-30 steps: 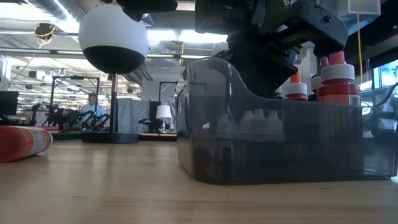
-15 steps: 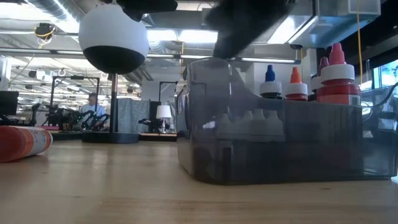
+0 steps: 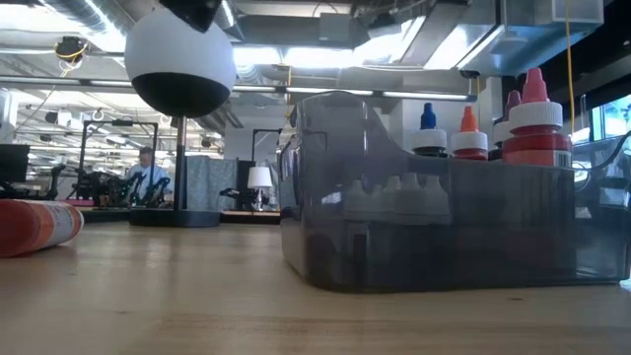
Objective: Pick & Place food coloring
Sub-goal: Put the large orange food coloring bottle into the bin
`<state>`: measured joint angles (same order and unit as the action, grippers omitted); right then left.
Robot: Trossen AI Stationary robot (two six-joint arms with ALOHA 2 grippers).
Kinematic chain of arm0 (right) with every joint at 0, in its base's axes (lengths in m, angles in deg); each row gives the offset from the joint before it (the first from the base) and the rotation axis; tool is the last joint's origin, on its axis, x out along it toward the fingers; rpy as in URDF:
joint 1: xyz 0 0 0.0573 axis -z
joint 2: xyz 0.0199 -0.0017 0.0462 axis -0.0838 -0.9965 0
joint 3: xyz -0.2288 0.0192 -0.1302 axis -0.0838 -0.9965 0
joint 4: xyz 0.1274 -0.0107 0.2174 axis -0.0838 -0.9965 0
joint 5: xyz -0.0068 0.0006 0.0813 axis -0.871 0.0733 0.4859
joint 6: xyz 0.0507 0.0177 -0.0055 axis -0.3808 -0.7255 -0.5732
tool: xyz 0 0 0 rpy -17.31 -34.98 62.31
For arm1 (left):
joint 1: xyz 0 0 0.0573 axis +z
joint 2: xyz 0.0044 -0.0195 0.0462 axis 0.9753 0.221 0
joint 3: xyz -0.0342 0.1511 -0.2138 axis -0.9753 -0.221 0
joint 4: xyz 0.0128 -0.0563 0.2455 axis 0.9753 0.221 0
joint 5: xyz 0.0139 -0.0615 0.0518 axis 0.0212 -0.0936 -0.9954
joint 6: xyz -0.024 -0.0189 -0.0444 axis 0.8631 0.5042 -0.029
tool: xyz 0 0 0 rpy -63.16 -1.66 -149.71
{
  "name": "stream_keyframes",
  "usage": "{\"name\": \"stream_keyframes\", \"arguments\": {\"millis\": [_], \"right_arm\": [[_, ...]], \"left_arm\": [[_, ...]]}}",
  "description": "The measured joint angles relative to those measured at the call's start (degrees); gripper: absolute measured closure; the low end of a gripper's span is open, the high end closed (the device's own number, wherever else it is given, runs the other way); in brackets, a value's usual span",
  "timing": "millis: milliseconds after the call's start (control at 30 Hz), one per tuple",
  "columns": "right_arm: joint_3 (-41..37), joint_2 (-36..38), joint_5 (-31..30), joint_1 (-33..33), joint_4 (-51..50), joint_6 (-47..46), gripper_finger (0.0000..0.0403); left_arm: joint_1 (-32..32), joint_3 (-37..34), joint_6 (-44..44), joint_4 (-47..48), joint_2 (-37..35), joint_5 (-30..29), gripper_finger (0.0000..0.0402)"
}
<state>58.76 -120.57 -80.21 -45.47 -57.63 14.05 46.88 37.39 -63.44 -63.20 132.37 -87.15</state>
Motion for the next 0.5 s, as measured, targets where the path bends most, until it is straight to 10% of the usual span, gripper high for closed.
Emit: {"name": "stream_keyframes", "arguments": {"millis": [500], "right_arm": [[-15.98, 6.99, -10.12, -6.65, 3.1, -9.35, 0.0291]], "left_arm": [[-1.2, 0.0, 10.85, -0.01, 0.0, 5.37, 0.023]]}}
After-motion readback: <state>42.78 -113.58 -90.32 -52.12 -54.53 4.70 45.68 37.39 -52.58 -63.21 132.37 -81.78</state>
